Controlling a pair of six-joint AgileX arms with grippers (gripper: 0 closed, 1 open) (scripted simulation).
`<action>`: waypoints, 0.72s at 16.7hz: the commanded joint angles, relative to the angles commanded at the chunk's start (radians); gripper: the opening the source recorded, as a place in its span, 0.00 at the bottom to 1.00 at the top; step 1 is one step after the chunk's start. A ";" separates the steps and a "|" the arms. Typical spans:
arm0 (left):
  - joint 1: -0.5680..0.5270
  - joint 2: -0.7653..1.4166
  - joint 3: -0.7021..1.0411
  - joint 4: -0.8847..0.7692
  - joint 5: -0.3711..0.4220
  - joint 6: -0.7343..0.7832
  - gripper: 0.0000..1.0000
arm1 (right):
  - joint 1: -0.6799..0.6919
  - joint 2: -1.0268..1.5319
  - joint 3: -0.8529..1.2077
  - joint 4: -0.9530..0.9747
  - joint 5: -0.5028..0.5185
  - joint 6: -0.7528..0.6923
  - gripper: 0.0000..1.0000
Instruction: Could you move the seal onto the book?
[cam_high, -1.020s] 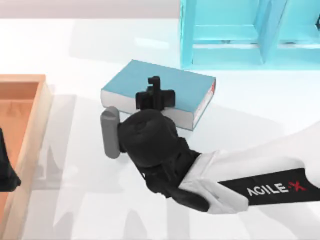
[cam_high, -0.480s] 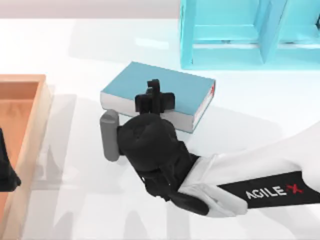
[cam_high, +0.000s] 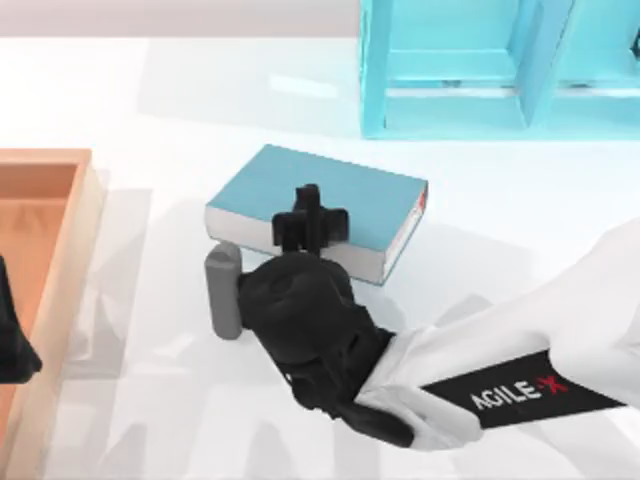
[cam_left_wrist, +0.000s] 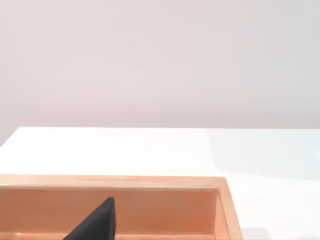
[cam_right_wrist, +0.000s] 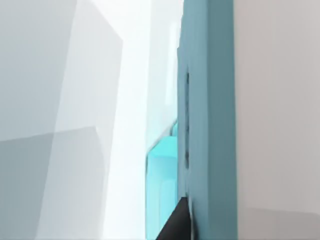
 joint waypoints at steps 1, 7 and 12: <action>0.000 0.000 0.000 0.000 0.000 0.000 1.00 | 0.000 0.000 0.000 0.000 0.000 0.000 0.00; 0.000 0.000 0.000 0.000 0.000 0.000 1.00 | 0.000 0.000 0.000 0.000 0.000 0.000 0.30; 0.000 0.000 0.000 0.000 0.000 0.000 1.00 | 0.000 0.000 0.000 0.000 0.000 0.000 0.68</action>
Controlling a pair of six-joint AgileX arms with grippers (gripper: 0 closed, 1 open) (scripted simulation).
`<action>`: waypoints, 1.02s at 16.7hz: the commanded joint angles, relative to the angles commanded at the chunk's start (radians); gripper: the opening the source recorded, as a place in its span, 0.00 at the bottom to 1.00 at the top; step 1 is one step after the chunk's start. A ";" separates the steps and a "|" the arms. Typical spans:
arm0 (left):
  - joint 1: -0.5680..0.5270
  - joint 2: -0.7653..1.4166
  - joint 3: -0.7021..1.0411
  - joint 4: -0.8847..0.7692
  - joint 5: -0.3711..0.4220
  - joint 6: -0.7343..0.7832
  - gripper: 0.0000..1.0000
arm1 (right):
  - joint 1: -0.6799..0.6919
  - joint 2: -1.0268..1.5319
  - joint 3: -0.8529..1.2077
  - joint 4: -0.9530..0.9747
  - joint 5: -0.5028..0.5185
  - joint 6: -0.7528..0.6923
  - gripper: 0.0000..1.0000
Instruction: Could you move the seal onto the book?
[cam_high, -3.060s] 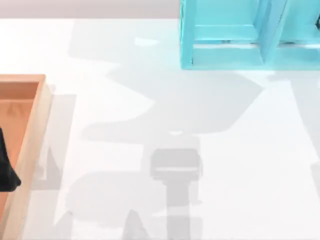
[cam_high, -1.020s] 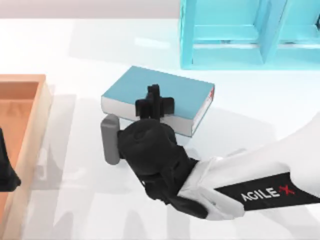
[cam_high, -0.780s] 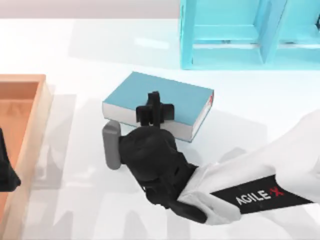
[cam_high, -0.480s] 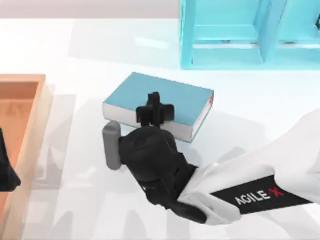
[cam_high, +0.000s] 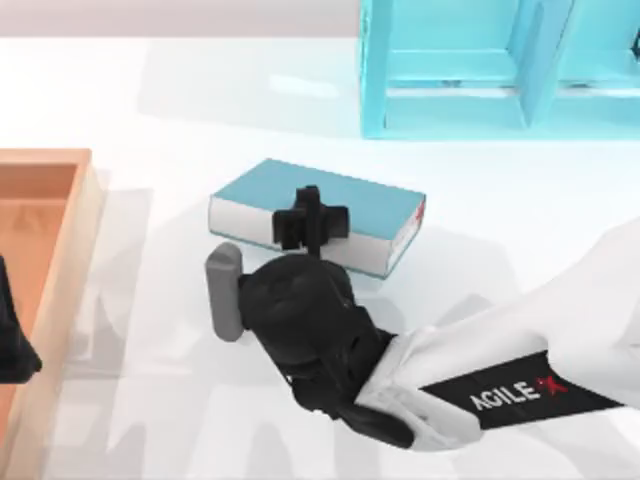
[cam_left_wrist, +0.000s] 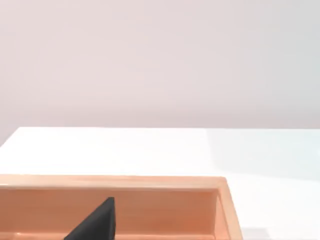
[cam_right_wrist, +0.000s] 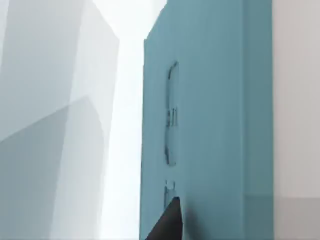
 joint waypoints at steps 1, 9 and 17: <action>0.000 0.000 0.000 0.000 0.000 0.000 1.00 | 0.000 0.000 0.000 0.000 0.000 0.000 0.75; 0.000 0.000 0.000 0.000 0.000 0.000 1.00 | 0.000 0.000 0.000 0.000 0.000 0.000 1.00; 0.000 0.000 0.000 0.000 0.000 0.000 1.00 | 0.069 -0.041 -0.010 -0.061 0.051 0.071 1.00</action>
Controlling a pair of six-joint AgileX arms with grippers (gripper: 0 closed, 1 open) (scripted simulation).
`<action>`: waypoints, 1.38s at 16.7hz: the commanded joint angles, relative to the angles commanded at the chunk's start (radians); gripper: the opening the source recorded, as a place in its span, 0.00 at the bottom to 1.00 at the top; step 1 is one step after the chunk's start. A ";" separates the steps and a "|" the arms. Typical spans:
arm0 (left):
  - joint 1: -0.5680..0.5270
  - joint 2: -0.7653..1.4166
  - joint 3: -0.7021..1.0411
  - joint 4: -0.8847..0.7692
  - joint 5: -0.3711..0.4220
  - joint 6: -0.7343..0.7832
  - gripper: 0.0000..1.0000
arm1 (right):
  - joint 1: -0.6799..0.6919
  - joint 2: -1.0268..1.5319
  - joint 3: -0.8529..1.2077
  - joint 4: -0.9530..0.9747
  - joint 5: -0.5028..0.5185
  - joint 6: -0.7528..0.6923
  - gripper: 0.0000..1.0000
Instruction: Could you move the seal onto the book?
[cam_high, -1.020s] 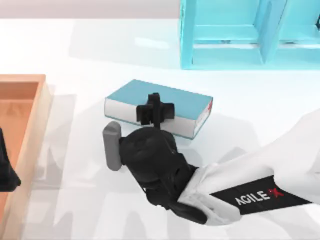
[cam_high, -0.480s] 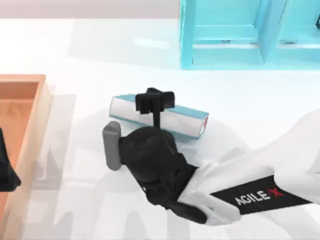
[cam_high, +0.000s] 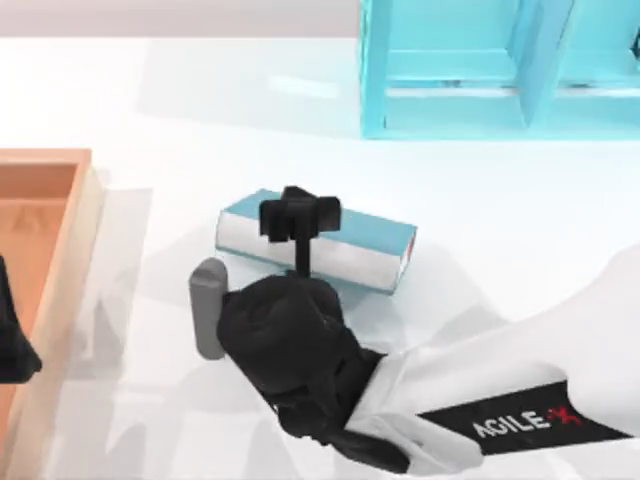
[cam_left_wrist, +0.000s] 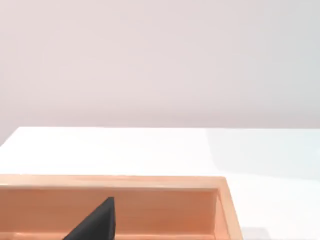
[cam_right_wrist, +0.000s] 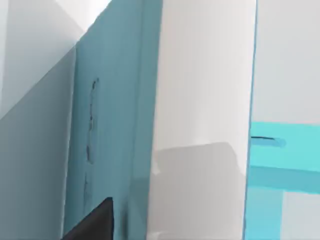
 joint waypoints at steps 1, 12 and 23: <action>0.000 0.000 0.000 0.000 0.000 0.000 1.00 | 0.040 -0.020 -0.011 -0.037 0.029 0.042 1.00; 0.000 0.000 0.000 0.000 0.000 0.000 1.00 | 0.328 -0.153 -0.131 -0.380 0.273 0.369 1.00; 0.000 0.000 0.000 0.000 0.000 0.000 1.00 | -0.008 -0.607 -0.474 -0.391 -0.127 0.552 1.00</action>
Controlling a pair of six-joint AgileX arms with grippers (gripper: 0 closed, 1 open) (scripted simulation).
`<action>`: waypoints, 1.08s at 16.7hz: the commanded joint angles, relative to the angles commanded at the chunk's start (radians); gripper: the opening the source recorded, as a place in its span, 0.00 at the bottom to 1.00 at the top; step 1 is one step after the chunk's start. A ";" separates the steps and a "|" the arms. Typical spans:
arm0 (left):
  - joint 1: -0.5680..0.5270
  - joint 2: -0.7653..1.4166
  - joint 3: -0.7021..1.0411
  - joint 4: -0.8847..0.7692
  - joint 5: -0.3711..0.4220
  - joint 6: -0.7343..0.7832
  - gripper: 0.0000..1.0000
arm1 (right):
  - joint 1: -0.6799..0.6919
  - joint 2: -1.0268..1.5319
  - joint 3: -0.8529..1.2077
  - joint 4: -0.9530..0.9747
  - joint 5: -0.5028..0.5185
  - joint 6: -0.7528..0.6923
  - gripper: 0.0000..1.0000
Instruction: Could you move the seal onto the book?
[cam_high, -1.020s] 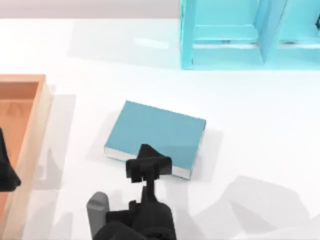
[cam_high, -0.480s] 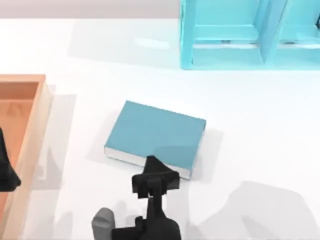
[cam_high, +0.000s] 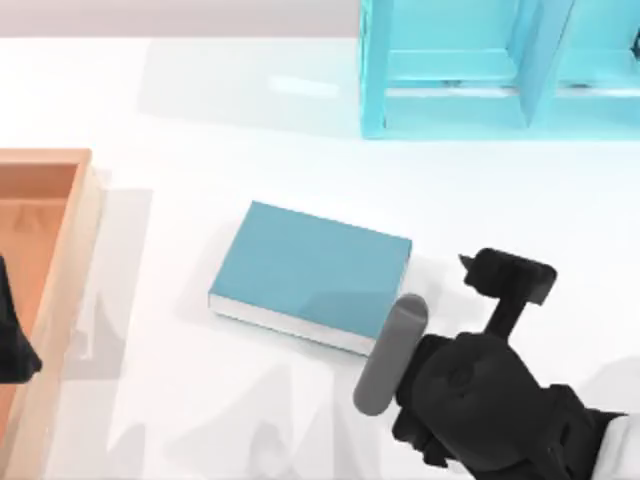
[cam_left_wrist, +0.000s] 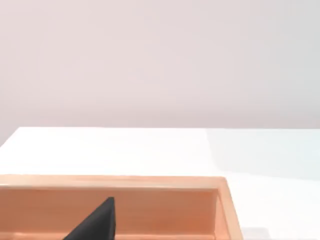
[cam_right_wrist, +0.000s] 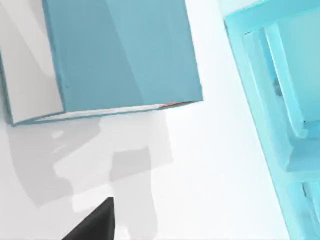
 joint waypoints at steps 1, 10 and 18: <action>0.000 0.000 0.000 0.000 0.000 0.000 1.00 | -0.068 -0.100 -0.058 -0.007 -0.073 0.037 1.00; 0.000 0.000 0.000 0.000 0.000 0.000 1.00 | -0.778 -1.112 -0.464 -0.132 -0.638 0.410 1.00; 0.000 0.000 0.000 0.000 0.000 0.000 1.00 | -1.072 -1.446 -0.529 -0.198 -0.792 0.579 1.00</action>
